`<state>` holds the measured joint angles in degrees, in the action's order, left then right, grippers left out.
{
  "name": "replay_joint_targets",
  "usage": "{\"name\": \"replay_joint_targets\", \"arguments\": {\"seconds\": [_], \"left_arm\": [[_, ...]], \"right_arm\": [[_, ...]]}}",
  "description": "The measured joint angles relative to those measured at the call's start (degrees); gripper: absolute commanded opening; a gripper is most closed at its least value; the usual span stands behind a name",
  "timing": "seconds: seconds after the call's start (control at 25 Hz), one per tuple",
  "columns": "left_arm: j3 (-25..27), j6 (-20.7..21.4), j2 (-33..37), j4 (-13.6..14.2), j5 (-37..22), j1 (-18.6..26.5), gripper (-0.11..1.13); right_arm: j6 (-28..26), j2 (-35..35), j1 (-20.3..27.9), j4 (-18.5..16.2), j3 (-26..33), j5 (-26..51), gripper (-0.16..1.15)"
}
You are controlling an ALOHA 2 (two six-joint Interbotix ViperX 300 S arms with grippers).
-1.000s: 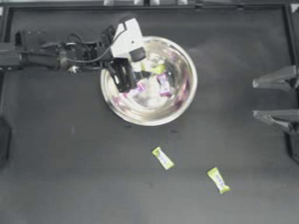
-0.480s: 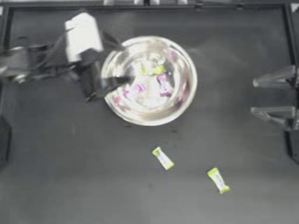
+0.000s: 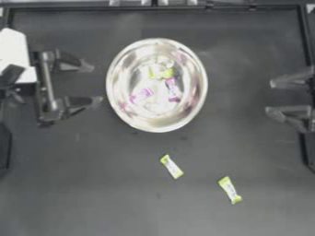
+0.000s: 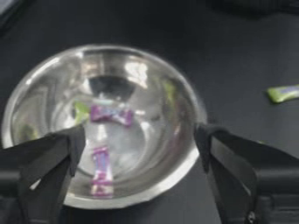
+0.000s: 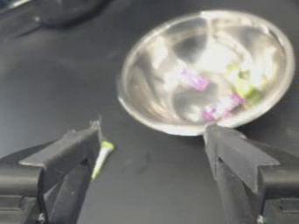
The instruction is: Put candies in bowl
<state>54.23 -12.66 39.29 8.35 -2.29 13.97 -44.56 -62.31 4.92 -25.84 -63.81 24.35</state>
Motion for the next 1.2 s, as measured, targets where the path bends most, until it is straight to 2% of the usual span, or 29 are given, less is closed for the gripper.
{"name": "replay_joint_targets", "arguments": {"seconds": [0.2, 0.36, 0.44, 0.52, 0.68, 0.84, 1.08, 1.2], "left_arm": [[3.34, 0.00, 4.66, -0.18, 1.23, -1.32, 1.03], [4.75, -0.09, 5.62, -0.53, 1.67, -1.32, 1.03], [5.54, -0.09, 6.77, -0.53, 2.11, -1.32, 1.03], [6.15, -0.09, 8.00, -0.53, 2.55, -1.23, 1.03], [7.56, -0.09, 9.40, -0.62, 2.81, -1.23, 1.03], [8.61, -0.09, 10.81, -0.62, 2.81, -1.23, 1.03], [9.23, 0.00, 12.04, -0.62, 2.81, -1.41, 1.03], [9.49, -0.09, 12.30, -0.62, 2.81, -1.32, 1.03]], "right_arm": [[-0.09, 2.72, -2.99, 2.99, 5.98, 12.13, 0.98], [-0.79, 6.59, -4.92, 8.53, 11.43, 20.74, 0.94], [-1.93, 9.76, -6.68, 11.51, 14.24, 25.66, 0.90], [-5.36, 13.18, -8.26, 12.57, 16.35, 29.88, 0.86], [-17.84, 18.46, -11.78, 11.43, 19.42, 33.84, 0.83], [-27.33, 22.85, -17.31, 9.05, 21.27, 36.47, 0.83], [-35.86, 30.85, -24.08, 6.42, 24.17, 39.73, 0.85], [-39.20, 33.57, -26.10, 5.98, 25.40, 39.20, 0.94]]}}
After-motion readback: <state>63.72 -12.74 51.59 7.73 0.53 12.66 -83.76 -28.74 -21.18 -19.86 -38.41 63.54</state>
